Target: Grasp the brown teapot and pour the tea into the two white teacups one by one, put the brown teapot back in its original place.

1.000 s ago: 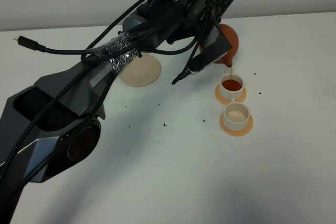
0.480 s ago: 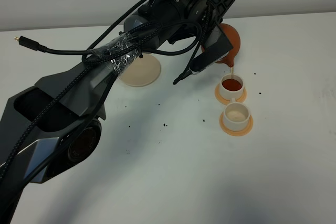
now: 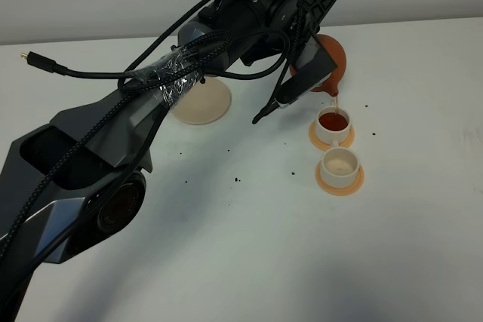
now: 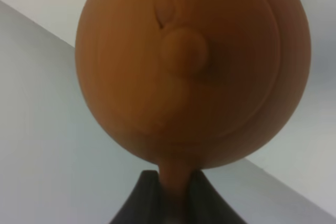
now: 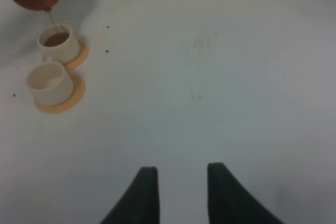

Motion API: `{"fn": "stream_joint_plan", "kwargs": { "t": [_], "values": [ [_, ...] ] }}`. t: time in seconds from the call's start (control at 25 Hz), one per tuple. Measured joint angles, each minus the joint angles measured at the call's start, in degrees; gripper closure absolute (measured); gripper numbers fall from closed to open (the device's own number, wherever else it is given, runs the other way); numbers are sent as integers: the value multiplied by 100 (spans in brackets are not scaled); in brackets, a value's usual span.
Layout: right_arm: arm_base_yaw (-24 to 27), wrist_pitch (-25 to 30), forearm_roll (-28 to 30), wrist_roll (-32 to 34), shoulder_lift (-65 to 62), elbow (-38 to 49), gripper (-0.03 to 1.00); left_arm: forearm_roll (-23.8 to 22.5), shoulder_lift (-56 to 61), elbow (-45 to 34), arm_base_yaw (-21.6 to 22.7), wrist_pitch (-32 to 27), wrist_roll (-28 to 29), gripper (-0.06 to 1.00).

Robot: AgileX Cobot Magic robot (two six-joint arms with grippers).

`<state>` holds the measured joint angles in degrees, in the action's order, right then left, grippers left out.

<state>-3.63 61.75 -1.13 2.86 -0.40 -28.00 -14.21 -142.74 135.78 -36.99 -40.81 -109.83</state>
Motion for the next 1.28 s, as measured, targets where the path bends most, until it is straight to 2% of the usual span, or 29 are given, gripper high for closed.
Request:
{"fn": "stream_joint_plan", "kwargs": {
  "t": [0.56, 0.72, 0.92, 1.08, 1.2, 1.28],
  "values": [
    [0, 0, 0, 0, 0, 0, 72, 11, 0, 0, 6, -714, 1199, 82],
    [0, 0, 0, 0, 0, 0, 72, 26, 71, 0, 68, -1096, 1668, 82],
    [0, 0, 0, 0, 0, 0, 72, 7, 320, 0, 198, -1847, 2353, 82],
    [0, 0, 0, 0, 0, 0, 72, 73, 503, 0, 251, -2663, 2983, 82],
    [0, 0, 0, 0, 0, 0, 72, 271, 592, 0, 271, -2767, 3425, 82],
    [0, 0, 0, 0, 0, 0, 72, 427, 614, 0, 271, -2767, 3940, 82]
  ]
}}
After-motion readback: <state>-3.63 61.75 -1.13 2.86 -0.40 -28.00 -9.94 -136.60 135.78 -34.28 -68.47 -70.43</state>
